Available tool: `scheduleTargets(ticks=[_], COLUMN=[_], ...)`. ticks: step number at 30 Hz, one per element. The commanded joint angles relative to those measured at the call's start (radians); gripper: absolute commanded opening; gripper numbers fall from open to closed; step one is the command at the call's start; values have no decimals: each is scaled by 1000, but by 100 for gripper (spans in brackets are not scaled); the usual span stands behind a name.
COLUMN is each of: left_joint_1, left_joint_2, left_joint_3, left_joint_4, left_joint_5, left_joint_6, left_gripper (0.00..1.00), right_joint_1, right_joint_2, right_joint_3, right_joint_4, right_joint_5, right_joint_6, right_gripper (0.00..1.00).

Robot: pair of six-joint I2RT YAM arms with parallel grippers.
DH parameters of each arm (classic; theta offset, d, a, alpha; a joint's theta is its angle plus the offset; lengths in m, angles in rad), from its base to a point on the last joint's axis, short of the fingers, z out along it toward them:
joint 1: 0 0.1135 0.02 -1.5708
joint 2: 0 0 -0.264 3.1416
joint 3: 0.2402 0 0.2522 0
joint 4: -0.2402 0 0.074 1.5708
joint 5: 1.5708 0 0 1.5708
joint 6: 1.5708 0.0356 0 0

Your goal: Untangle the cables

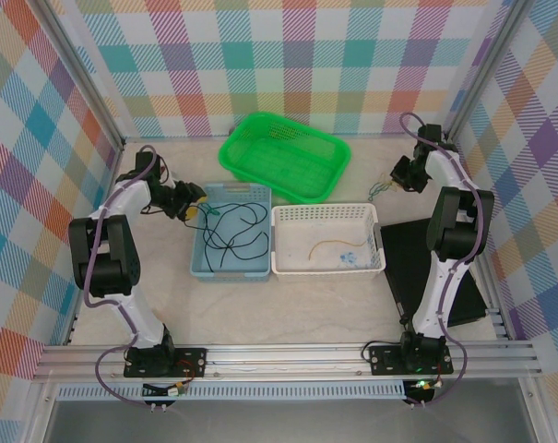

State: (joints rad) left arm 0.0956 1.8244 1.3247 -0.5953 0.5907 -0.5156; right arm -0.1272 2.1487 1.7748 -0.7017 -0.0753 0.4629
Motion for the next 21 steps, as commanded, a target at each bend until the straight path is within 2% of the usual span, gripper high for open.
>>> scheduleTargets(ticks=[1, 9, 18, 21], left_joint_1=[-9, -11, -20, -23], left_joint_2=[17, 15, -16, -32], left_joint_3=[25, 40, 64, 60], left_joint_4=[-13, -32, -34, -21], left_joint_5=[18, -12, -29, -29], left_joint_6=[-4, 15, 23, 19], left_gripper=[45, 23, 15, 9], right_joint_1=[-15, -20, -20, -20], right_joint_2=[15, 4, 2, 1], right_joint_3=[7, -5, -13, -19], right_joint_4=[5, 14, 11, 12], right_joint_5=[-28, -38, -55, -58], right_joint_6=[-5, -8, -13, -16], right_gripper=[1, 1, 1, 1])
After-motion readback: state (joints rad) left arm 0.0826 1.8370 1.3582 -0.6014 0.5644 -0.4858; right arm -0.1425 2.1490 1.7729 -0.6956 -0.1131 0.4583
